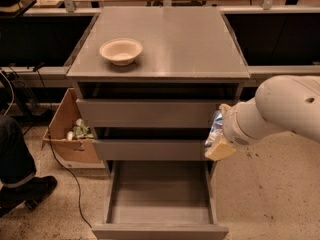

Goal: Place redbull can into bottom drawer

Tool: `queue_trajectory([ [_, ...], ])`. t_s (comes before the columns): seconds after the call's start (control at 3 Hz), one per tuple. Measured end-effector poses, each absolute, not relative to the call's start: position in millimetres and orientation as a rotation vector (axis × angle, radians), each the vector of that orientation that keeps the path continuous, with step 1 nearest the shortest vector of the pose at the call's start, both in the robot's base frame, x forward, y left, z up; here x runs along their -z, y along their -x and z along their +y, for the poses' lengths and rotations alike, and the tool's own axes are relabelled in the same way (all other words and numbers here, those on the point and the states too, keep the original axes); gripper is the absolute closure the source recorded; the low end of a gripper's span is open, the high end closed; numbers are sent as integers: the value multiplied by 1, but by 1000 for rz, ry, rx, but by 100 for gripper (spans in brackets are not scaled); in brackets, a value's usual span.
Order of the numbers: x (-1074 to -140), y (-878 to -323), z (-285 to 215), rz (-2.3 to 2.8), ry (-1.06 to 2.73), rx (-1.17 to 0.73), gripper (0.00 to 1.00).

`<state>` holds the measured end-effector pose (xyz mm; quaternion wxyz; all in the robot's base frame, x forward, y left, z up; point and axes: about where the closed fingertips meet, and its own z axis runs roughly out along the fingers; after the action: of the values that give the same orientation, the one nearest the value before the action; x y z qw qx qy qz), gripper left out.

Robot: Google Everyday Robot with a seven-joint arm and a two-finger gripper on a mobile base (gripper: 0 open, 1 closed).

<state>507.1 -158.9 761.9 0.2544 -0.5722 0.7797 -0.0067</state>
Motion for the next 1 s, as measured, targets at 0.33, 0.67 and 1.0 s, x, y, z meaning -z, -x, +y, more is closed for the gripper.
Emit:
queue_trajectory([
  [0.33,-761,-509,-158,2121,1550,-3,100],
  [0.67,-753,-514,-158,2136,1538,-73,100],
  [1.0,-691,-523,-151,2194,1512,-154,100],
])
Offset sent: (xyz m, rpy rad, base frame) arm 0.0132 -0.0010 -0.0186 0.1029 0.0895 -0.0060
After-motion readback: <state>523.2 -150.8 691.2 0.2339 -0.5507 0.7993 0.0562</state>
